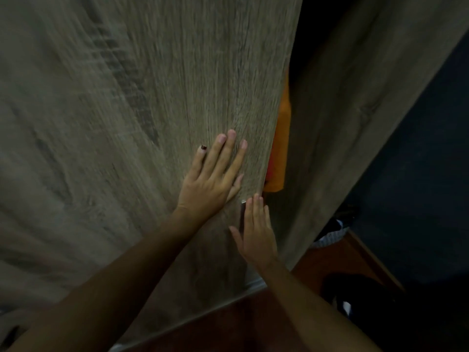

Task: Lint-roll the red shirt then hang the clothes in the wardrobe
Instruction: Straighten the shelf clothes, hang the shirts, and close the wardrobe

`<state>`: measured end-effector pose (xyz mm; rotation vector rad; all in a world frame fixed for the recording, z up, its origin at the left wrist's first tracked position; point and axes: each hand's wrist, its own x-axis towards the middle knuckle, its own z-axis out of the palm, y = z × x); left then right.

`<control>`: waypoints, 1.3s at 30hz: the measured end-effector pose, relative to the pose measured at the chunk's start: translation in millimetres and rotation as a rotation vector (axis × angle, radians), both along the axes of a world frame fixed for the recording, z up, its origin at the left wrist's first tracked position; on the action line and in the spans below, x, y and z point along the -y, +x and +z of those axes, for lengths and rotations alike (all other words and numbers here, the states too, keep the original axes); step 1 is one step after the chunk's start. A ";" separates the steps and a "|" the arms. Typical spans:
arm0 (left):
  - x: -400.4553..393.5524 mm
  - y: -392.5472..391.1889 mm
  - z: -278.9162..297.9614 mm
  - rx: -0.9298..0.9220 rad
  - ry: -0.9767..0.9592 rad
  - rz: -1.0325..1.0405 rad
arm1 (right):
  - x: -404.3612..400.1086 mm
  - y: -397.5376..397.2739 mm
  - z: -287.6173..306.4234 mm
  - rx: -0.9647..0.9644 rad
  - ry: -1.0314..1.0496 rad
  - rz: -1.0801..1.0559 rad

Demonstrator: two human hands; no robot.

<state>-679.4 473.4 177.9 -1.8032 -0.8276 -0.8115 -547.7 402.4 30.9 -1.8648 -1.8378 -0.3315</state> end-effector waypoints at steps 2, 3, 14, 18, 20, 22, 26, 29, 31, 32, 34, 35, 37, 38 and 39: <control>-1.2 28.9 0.7 -0.008 0.003 -0.001 | -1.2 28.2 1.6 0.030 -0.020 -0.016; -1.7 42.7 0.5 -0.007 0.005 0.003 | -1.5 41.7 2.1 0.041 -0.031 -0.026; -8.6 168.2 2.1 -0.004 -0.062 0.022 | -8.5 151.2 6.4 -0.012 -0.080 -0.077; -8.3 196.5 3.9 0.009 -0.098 0.031 | -8.8 176.4 9.5 -0.022 -0.084 -0.106; -9.3 207.8 3.8 0.013 -0.114 0.028 | -8.4 187.8 10.4 -0.017 -0.092 -0.112; -9.7 218.8 3.7 0.007 -0.125 0.024 | -7.6 197.8 11.2 -0.022 -0.096 -0.113; -10.5 235.8 3.0 -0.003 -0.127 0.008 | -7.6 207.7 13.1 -0.077 -0.110 -0.145; -11.3 243.9 3.2 0.009 -0.122 0.007 | -8.1 213.5 13.5 -0.115 -0.107 -0.157; -11.4 249.0 3.5 0.014 -0.120 -0.001 | -8.5 218.3 13.3 -0.110 -0.102 -0.162; -11.4 251.7 3.6 0.012 -0.117 -0.006 | -8.8 220.7 13.4 -0.102 -0.101 -0.166; -11.7 256.7 3.6 0.004 -0.107 -0.006 | -9.9 225.0 13.0 -0.092 -0.105 -0.174; -12.4 259.1 3.5 0.002 -0.104 -0.006 | -10.5 226.9 12.9 -0.095 -0.109 -0.178; -13.7 263.8 2.8 0.003 -0.100 -0.008 | -11.5 230.5 12.6 -0.107 -0.111 -0.186; -14.0 266.5 2.4 -0.001 -0.099 -0.006 | -11.8 232.5 12.5 -0.111 -0.109 -0.188; -14.2 269.3 2.3 -0.008 -0.098 -0.003 | -12.2 234.6 12.3 -0.112 -0.107 -0.189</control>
